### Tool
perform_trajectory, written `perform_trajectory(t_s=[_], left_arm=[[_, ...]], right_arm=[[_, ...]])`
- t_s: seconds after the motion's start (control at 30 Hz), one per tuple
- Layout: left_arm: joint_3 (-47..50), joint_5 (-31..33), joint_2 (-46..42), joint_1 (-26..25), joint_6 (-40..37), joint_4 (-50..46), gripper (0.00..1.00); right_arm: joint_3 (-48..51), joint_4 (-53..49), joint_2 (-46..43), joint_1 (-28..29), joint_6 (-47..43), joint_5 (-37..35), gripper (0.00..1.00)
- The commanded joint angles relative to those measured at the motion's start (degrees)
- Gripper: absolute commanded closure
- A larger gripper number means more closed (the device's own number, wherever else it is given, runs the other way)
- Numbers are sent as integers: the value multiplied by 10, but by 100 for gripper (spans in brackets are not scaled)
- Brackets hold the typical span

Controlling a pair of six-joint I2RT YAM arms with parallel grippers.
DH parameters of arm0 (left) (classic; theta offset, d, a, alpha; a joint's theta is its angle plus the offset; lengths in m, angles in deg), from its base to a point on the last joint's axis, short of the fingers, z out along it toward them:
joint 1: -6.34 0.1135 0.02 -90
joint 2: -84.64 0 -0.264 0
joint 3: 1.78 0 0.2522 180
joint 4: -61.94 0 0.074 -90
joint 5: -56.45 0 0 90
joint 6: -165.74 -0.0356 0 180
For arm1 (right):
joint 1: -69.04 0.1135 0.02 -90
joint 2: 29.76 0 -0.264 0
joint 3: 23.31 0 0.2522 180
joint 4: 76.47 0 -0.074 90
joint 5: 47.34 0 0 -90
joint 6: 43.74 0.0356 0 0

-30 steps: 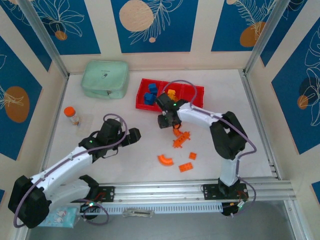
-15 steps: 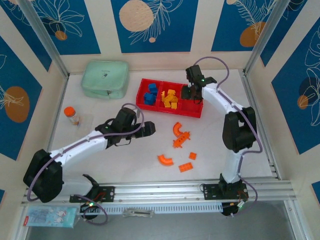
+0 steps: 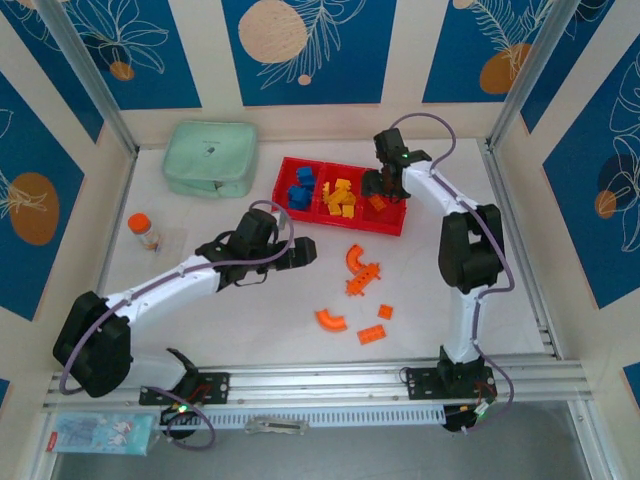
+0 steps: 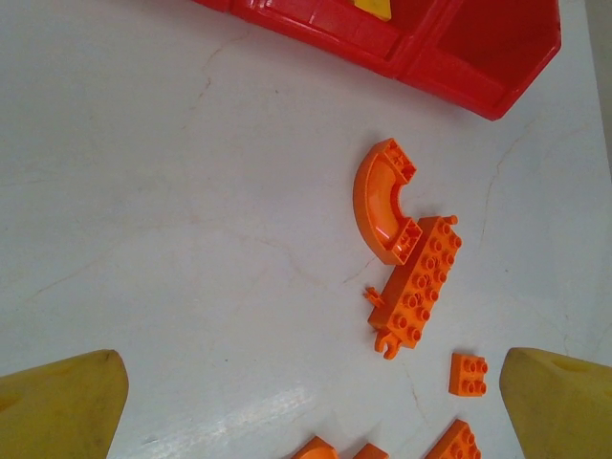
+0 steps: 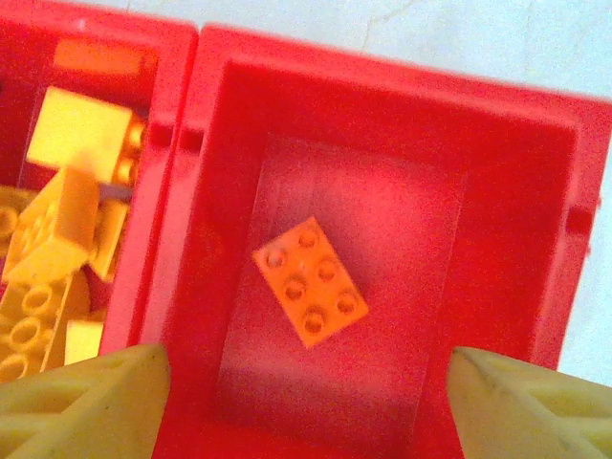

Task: Sort the legos into containers by color
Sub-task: Place the lego in the container, then pick up the lego from the center of the table.

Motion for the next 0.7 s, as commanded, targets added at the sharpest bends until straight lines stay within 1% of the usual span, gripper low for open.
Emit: perform_trajectory(t_s=[0.0, 0.13, 0.27, 0.3, 0.43, 0.53, 0.67], left_arm=[[14, 0, -28, -4, -8, -15, 1], [41, 9, -54, -4, -7, -23, 1], [66, 15, -75, -4, 5, -19, 1], [73, 16, -81, -4, 7, -17, 1], [95, 28, -102, -4, 13, -20, 1], [109, 39, -119, -4, 19, -23, 1], [119, 50, -131, -4, 23, -31, 1]], right_arm=[[56, 3, -81, 15, 27, 35, 22], [146, 9, -152, 33, 67, 55, 19], [225, 6, -215, 52, 107, 54, 16], [246, 9, -227, 56, 118, 66, 16], [306, 9, -257, 79, 161, 65, 14], [348, 19, -274, 109, 206, 64, 13], [388, 32, -272, 157, 272, 28, 10]])
